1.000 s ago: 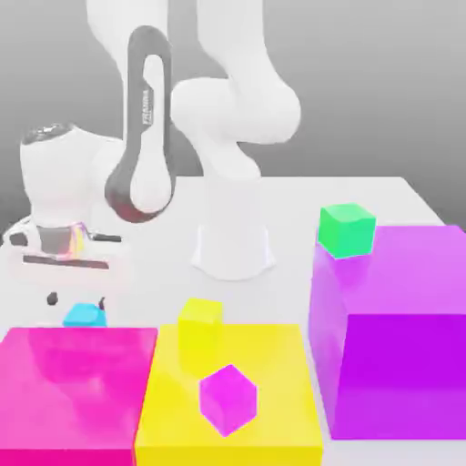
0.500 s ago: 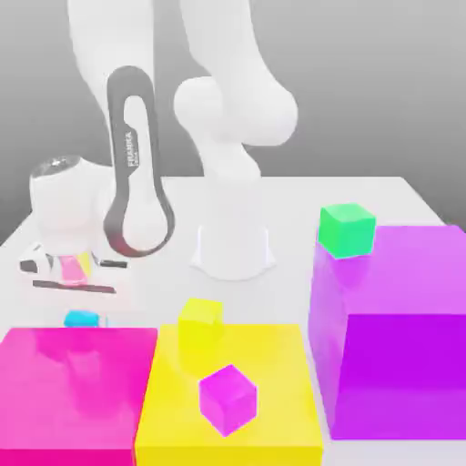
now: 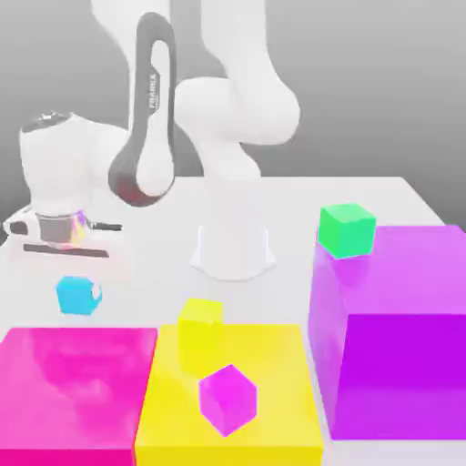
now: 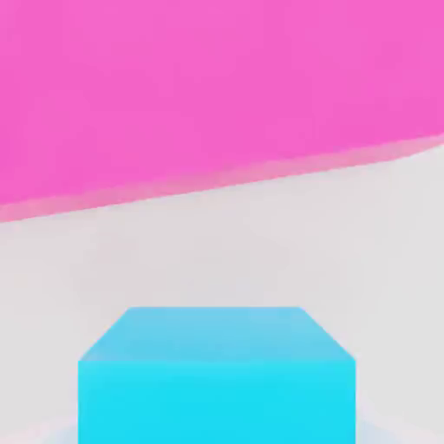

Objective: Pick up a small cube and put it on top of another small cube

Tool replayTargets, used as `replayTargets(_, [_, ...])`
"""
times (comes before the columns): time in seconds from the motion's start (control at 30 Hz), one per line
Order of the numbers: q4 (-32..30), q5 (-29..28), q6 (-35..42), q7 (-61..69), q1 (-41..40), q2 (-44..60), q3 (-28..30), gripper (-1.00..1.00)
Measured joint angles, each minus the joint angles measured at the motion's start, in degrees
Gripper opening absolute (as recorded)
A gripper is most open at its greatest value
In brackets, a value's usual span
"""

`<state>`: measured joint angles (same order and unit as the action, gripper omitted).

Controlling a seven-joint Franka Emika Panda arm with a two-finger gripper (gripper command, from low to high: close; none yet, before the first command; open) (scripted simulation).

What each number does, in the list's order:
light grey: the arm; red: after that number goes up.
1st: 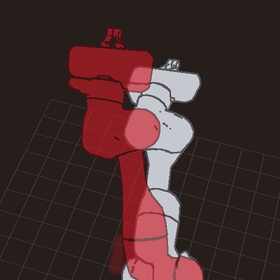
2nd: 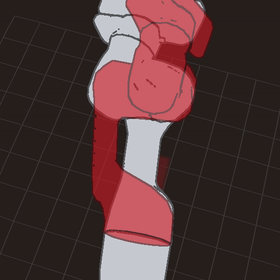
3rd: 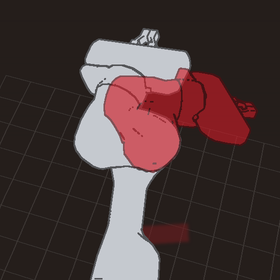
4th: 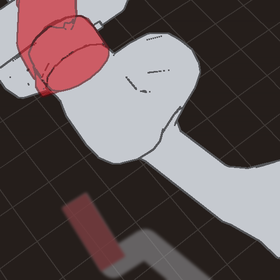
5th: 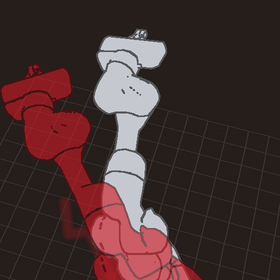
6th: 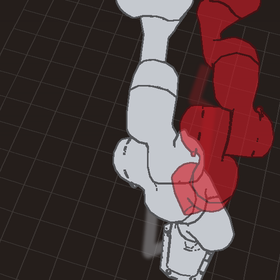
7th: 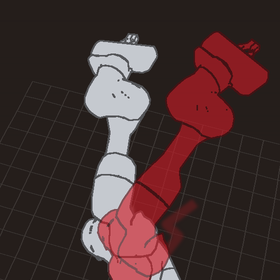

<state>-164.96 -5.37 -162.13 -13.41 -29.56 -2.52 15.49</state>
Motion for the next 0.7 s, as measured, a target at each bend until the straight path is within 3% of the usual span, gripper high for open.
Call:
replayTargets(0.3, [0.2,-6.5,7.2,-14.0,1.7,-6.4,-5.7,-1.00])
replayTargets(0.7, [0.1,-2.6,15.9,-24.0,7.6,-15.7,-13.5,-1.00])
